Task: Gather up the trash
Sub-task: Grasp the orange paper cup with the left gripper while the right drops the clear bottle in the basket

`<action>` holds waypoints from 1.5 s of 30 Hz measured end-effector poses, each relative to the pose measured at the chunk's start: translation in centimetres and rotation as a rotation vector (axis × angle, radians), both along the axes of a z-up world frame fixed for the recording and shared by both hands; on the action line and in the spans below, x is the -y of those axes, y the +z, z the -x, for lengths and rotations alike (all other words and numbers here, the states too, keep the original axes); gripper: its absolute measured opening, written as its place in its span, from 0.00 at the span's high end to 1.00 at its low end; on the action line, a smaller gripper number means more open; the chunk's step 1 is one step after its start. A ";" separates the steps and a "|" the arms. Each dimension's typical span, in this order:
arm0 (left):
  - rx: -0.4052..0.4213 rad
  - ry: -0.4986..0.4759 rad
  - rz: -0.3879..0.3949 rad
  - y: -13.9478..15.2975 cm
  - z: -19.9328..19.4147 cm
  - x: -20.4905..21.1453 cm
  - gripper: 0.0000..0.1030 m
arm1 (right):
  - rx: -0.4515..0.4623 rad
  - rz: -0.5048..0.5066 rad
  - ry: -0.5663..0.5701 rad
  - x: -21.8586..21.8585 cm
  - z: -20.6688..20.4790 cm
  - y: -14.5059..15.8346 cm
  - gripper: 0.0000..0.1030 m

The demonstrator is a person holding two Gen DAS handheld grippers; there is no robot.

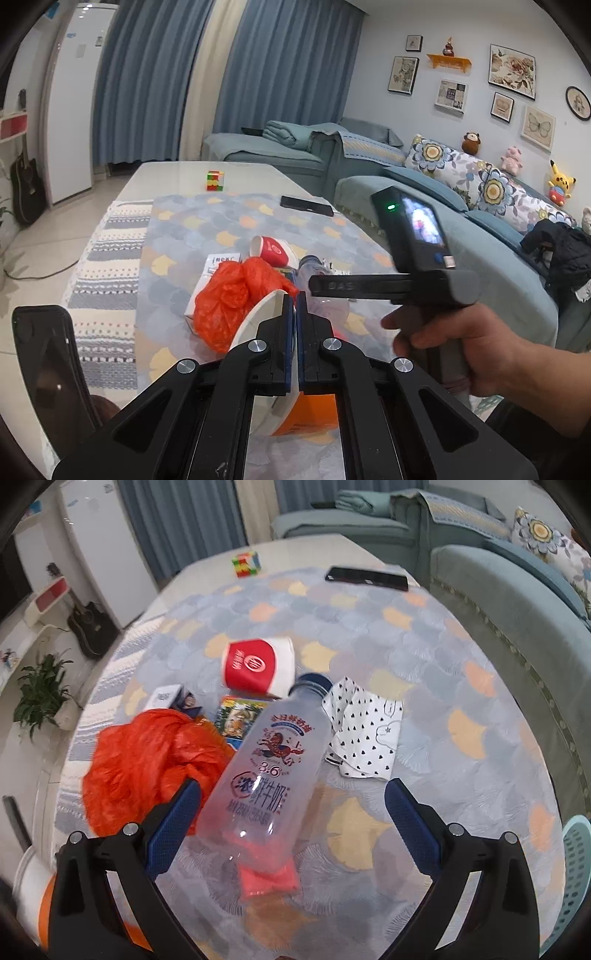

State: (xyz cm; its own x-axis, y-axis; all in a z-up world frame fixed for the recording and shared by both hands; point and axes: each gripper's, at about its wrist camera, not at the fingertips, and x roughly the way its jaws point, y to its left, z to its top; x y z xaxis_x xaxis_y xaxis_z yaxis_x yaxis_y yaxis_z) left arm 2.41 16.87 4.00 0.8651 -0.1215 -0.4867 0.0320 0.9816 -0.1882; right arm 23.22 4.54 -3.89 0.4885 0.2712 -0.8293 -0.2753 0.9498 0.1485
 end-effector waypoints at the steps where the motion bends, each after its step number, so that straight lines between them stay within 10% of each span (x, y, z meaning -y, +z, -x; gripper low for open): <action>1: 0.001 0.004 -0.006 0.0 0.1 0.1 1.00 | -0.011 -0.005 -0.006 -0.1 -0.2 -0.3 0.08; 5: 0.000 0.015 -0.031 -0.2 0.2 0.4 1.00 | -0.079 -0.011 -0.016 -0.4 -1.0 -1.9 0.09; 8: 0.007 0.019 -0.056 -0.3 0.3 0.8 1.00 | -0.073 0.066 0.032 -0.8 -0.6 -2.4 0.44; 19: 0.068 0.015 -0.121 0.5 1.0 2.4 1.00 | 0.269 0.101 0.023 3.9 4.7 3.8 0.45; 45: 0.147 -0.222 -0.130 1.8 -0.4 12.6 1.00 | 0.465 0.010 -0.139 23.1 14.3 8.8 0.45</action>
State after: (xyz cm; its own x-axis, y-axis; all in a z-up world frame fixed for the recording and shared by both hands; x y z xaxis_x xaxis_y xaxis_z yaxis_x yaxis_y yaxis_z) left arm 2.79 4.24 5.77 0.8865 -0.2606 -0.3823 0.2664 0.9631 -0.0387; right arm 8.97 -18.53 4.87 0.8391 0.1703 -0.5167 -0.1806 0.9831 0.0307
